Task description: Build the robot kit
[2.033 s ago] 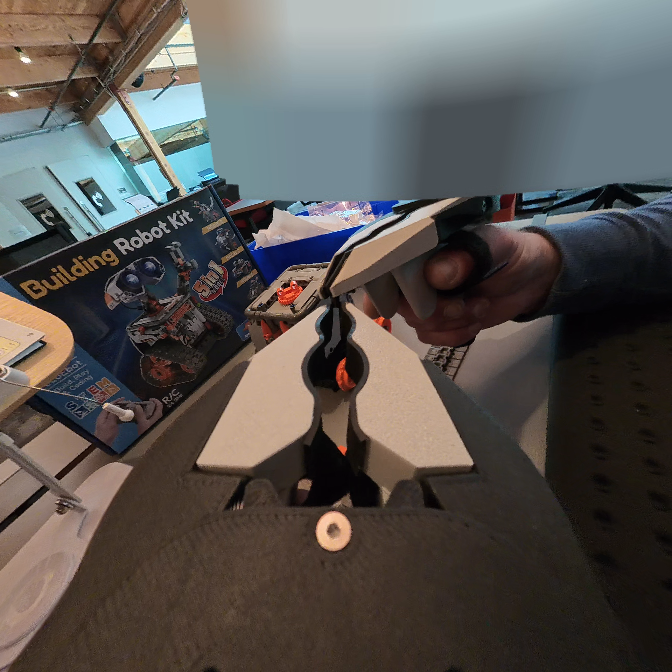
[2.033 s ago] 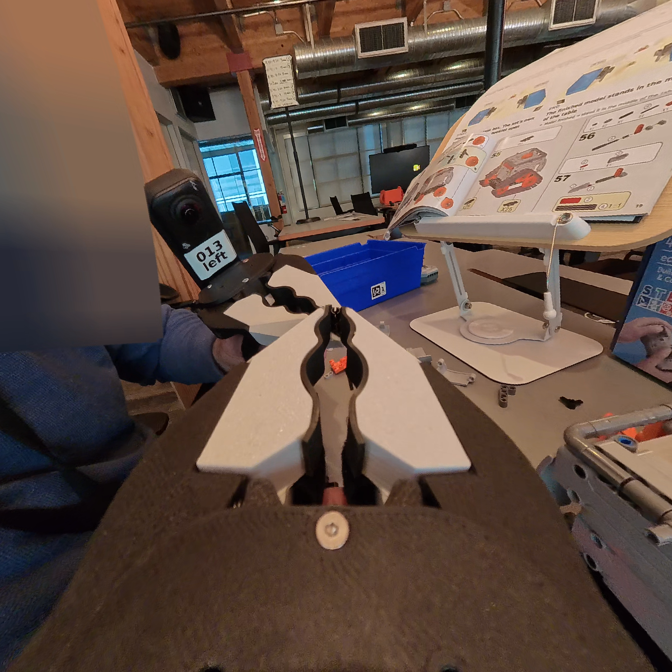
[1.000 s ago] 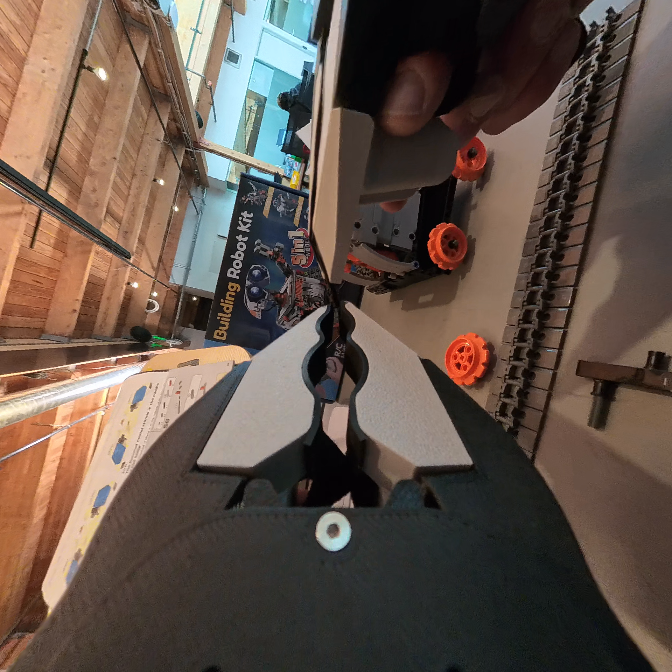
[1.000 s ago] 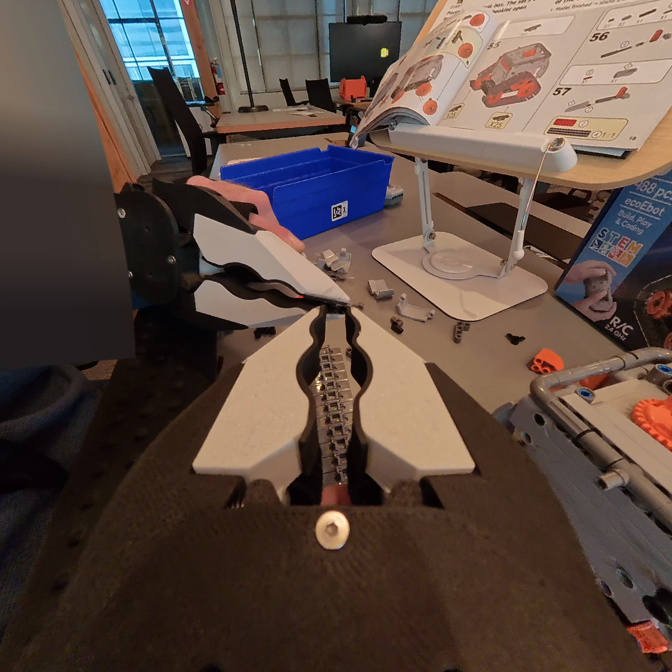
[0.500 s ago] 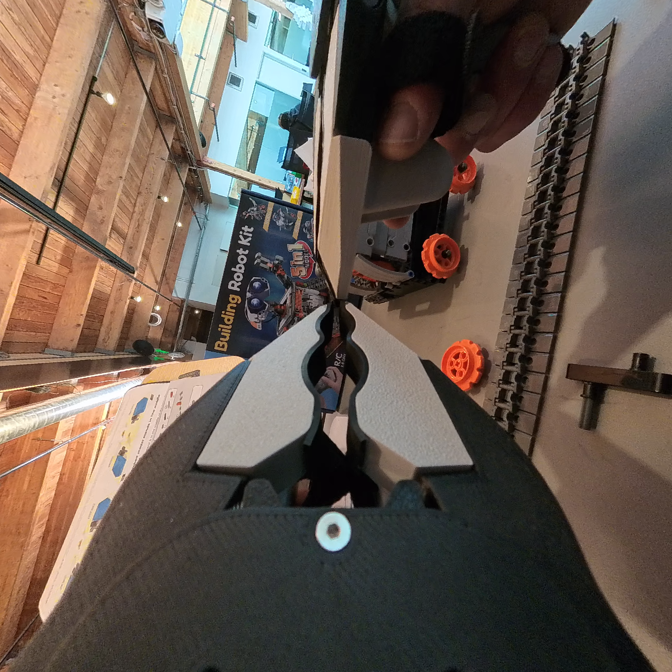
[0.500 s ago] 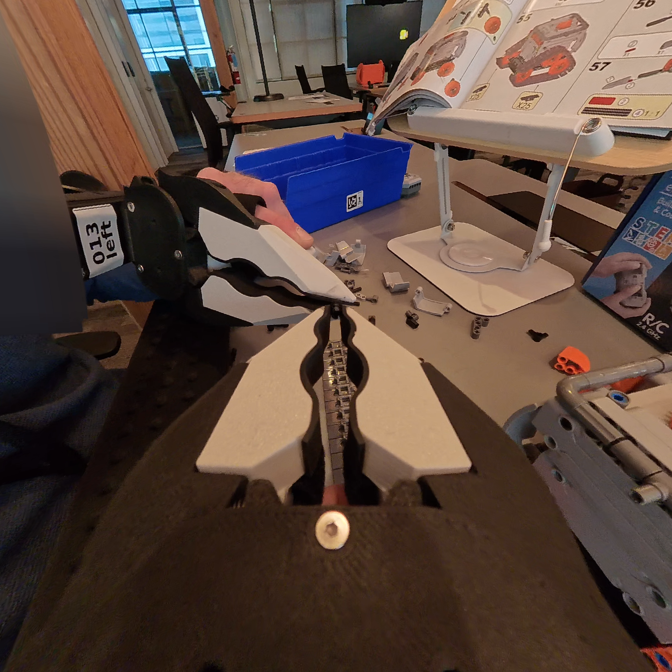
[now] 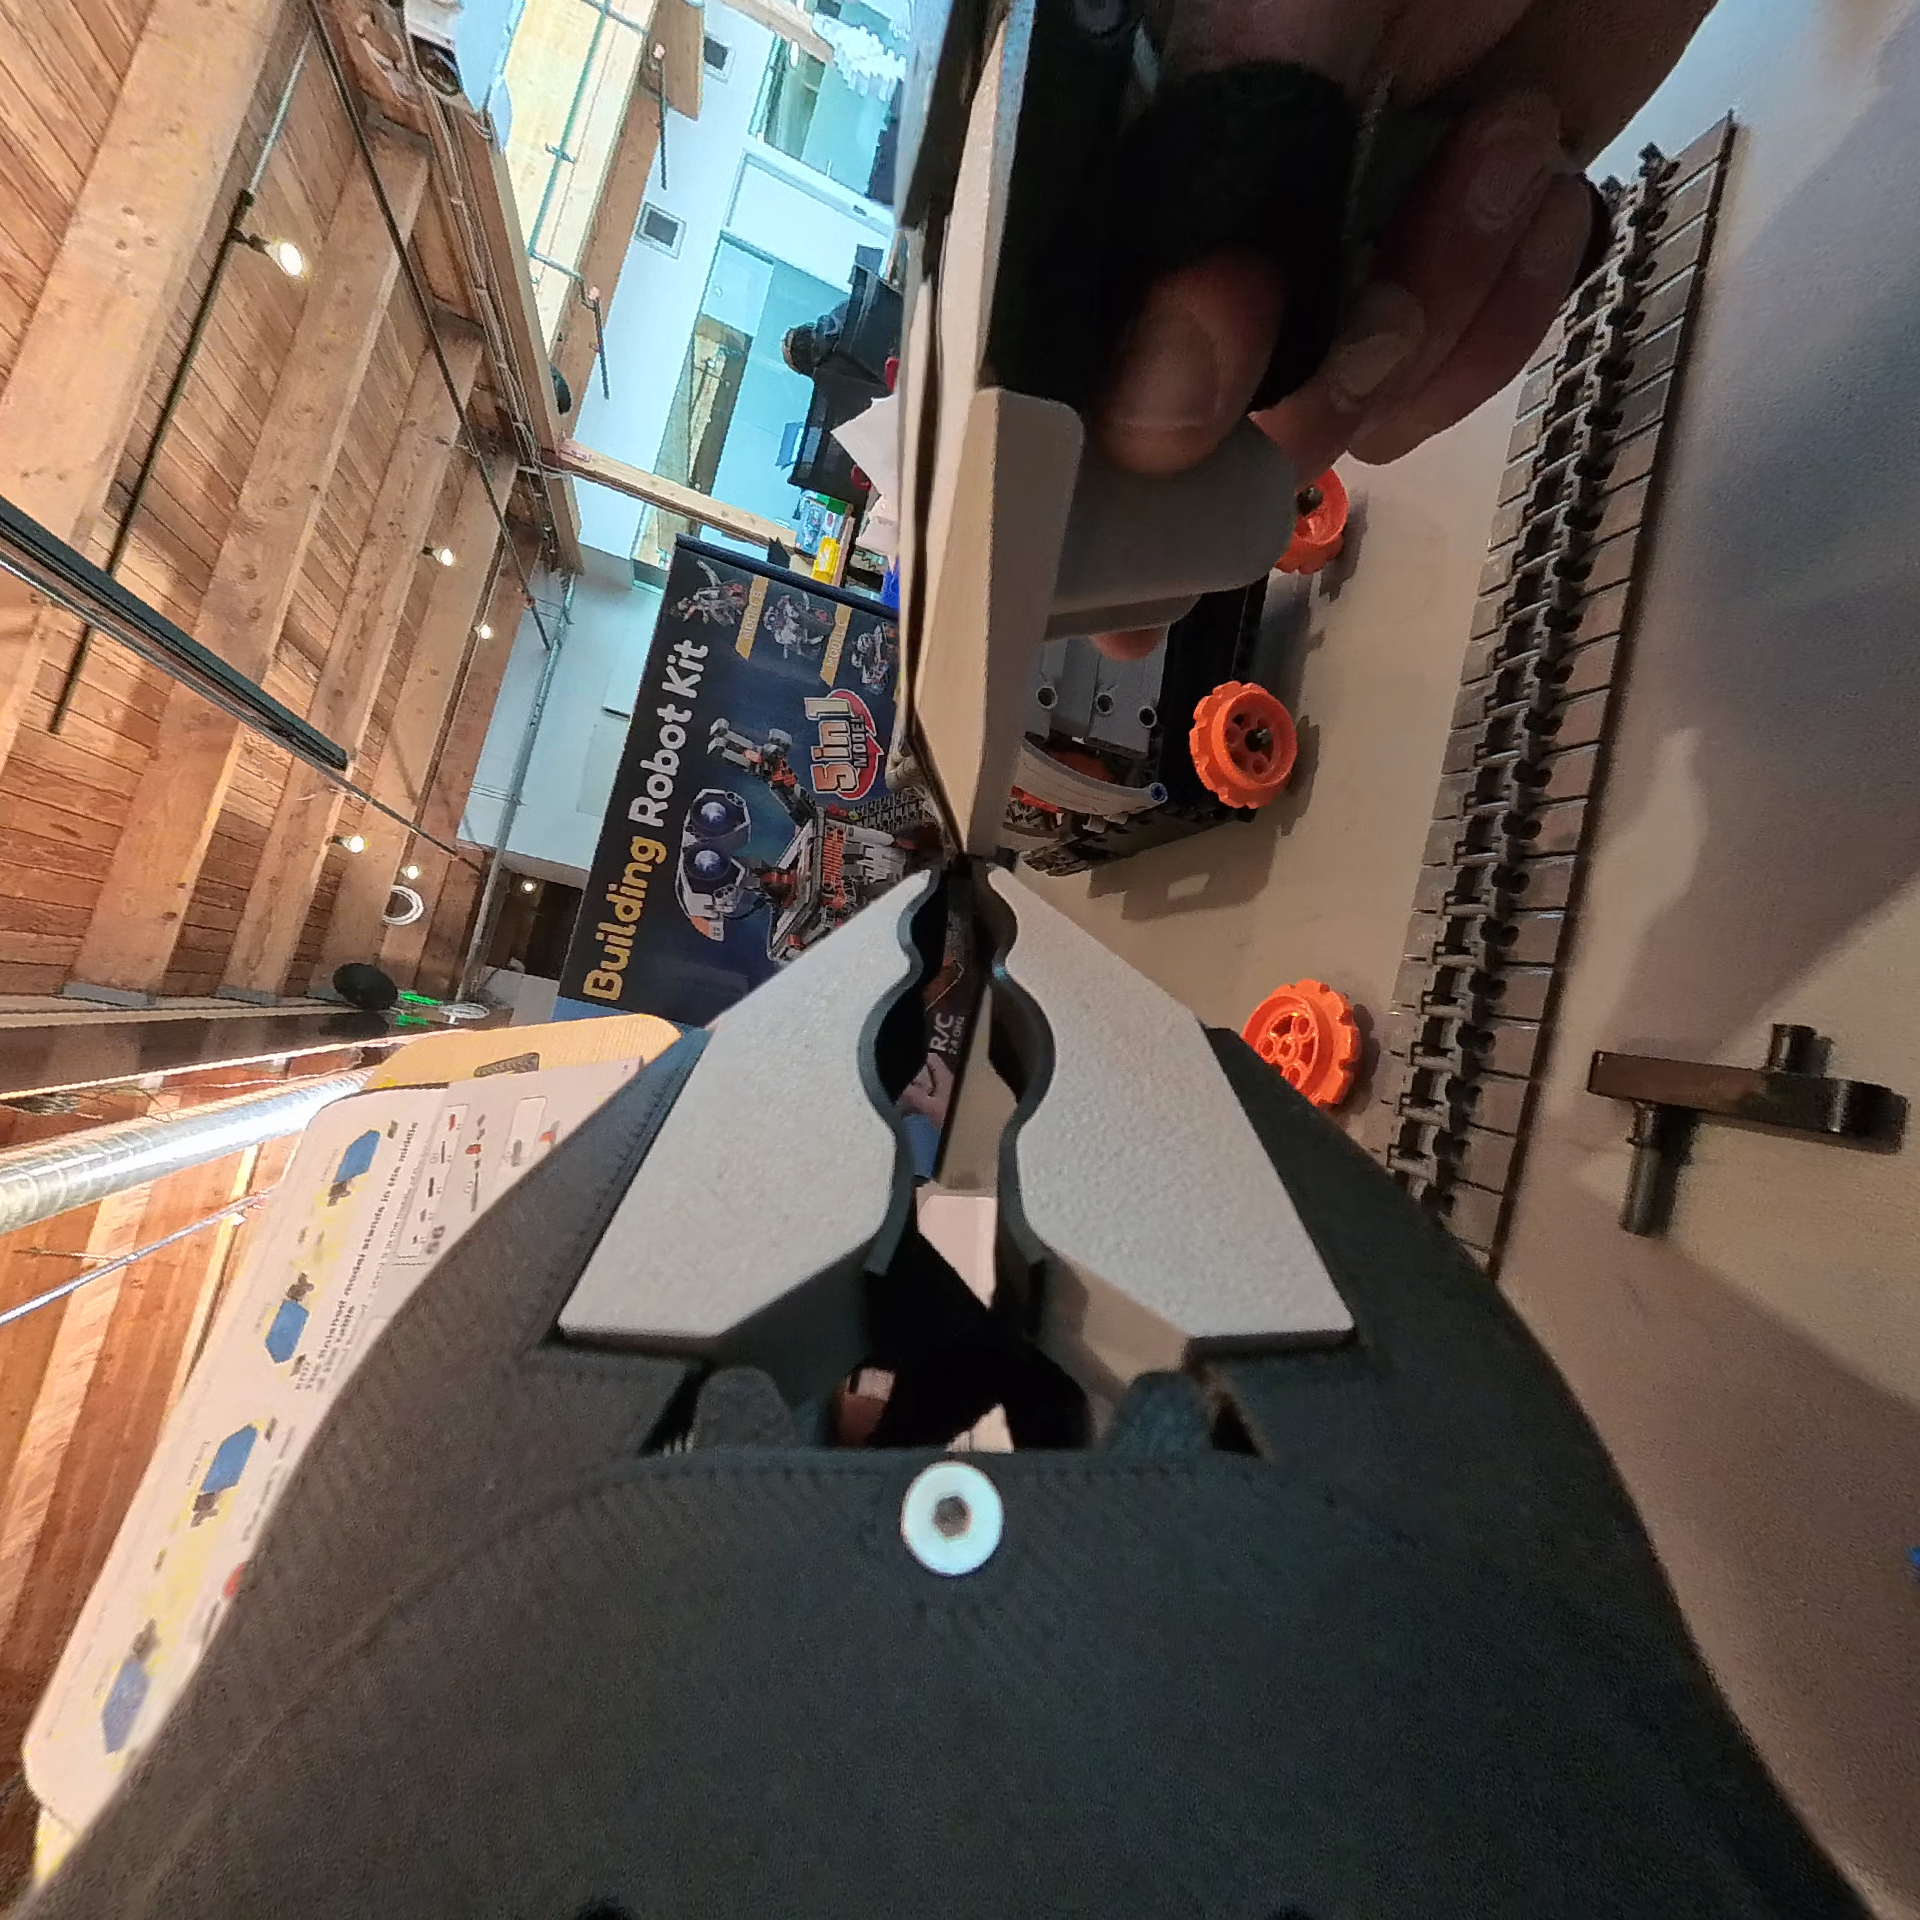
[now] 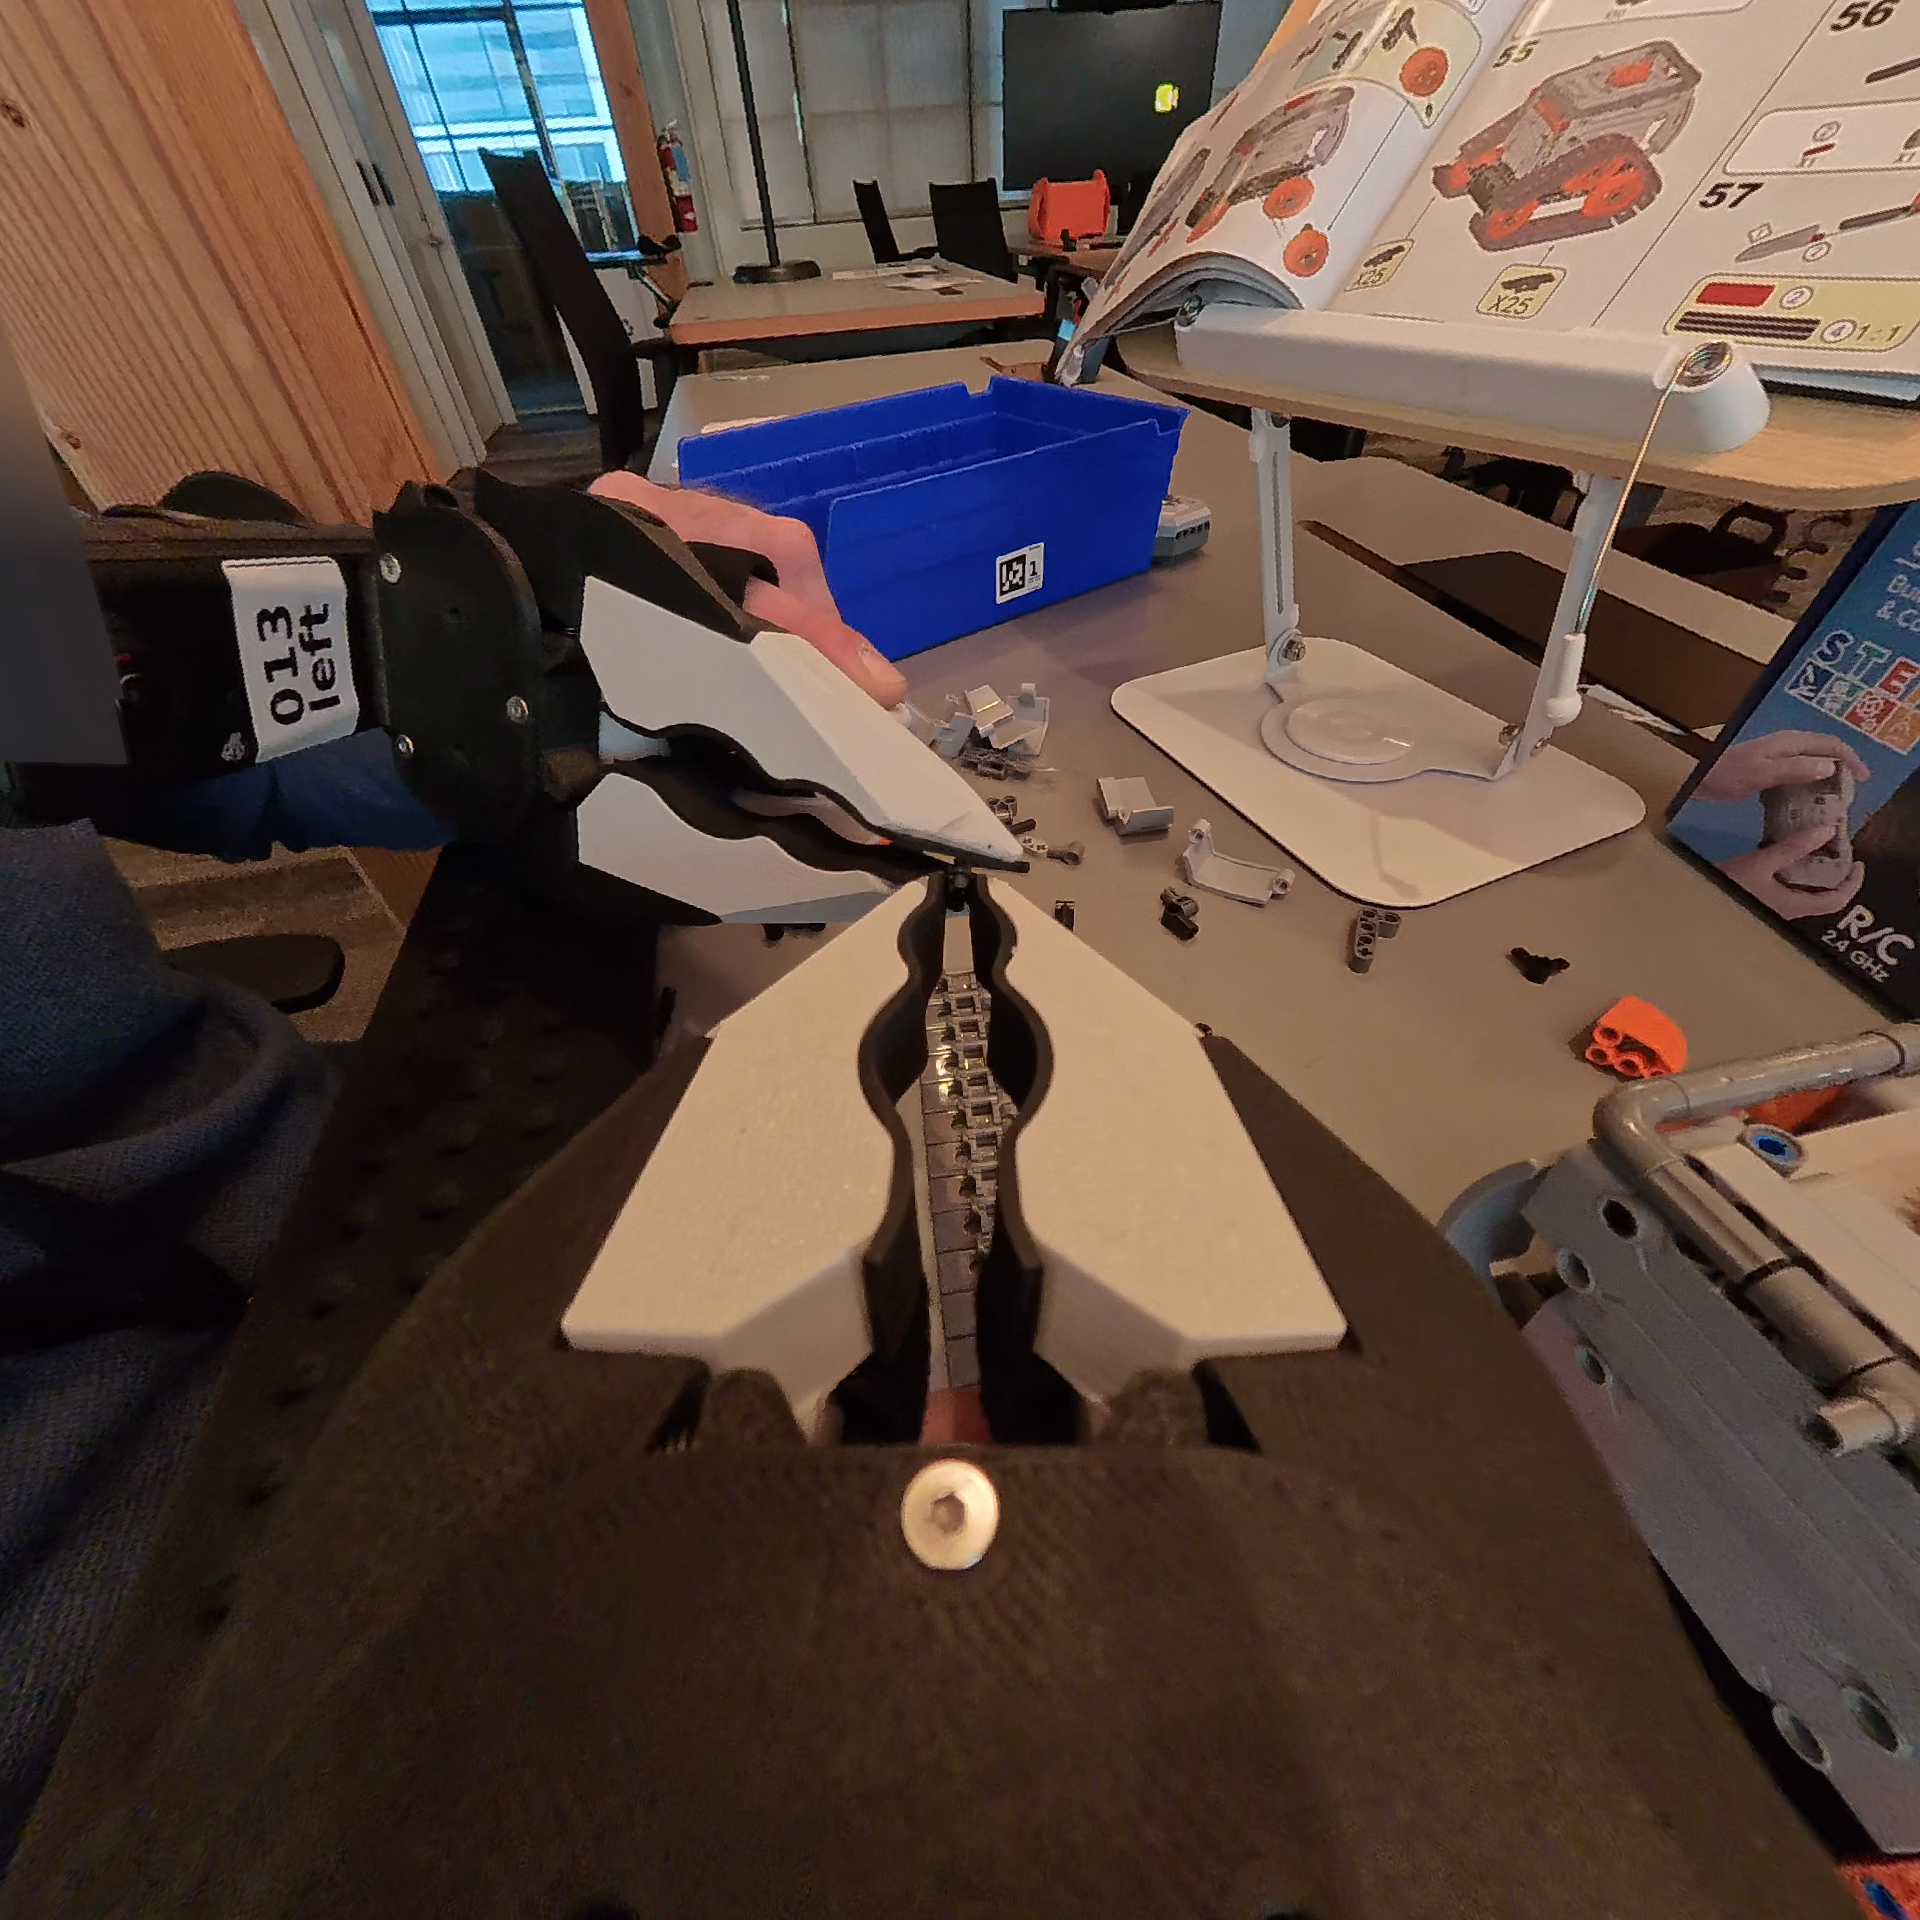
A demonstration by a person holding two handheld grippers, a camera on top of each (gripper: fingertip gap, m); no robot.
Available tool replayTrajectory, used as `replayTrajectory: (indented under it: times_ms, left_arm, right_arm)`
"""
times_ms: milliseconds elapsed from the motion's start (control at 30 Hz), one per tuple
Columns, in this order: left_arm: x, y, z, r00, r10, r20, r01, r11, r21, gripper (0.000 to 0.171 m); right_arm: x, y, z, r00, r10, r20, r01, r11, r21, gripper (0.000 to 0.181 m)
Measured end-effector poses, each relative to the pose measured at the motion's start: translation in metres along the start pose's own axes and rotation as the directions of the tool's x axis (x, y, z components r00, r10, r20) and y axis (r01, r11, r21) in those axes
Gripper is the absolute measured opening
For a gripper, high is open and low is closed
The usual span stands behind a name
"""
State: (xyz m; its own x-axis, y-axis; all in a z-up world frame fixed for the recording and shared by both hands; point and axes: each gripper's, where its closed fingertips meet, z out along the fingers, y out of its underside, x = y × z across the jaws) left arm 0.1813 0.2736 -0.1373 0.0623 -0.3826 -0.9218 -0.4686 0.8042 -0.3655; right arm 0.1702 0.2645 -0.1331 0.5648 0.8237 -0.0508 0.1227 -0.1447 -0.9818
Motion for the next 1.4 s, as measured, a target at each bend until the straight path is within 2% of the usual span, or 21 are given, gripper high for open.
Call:
replayTrajectory:
  times_ms: [367,533,800,1400]
  left_arm:
    - [-0.001,0.013,-0.003,0.991,-0.127,-0.049,0.127,0.992,-0.006,0.016]
    - [0.007,0.022,-0.007,0.978,-0.173,-0.118,0.173,0.985,-0.015,0.02]
    - [0.02,0.035,-0.011,0.961,-0.2,-0.191,0.196,0.98,-0.04,0.02]
    - [0.025,0.043,-0.012,0.939,-0.251,-0.235,0.24,0.968,-0.072,0.02]
  right_arm:
    - [0.01,-0.003,-0.006,1.0,0.002,-0.028,-0.001,1.0,0.025,0.002]
    - [0.014,-0.003,-0.009,0.999,0.002,-0.043,-0.001,1.0,0.026,0.002]
    - [0.018,0.0,-0.01,0.999,0.003,-0.052,-0.002,1.0,0.02,0.001]
    - [0.02,-0.001,-0.011,0.998,-0.013,-0.066,0.014,1.0,0.015,0.002]
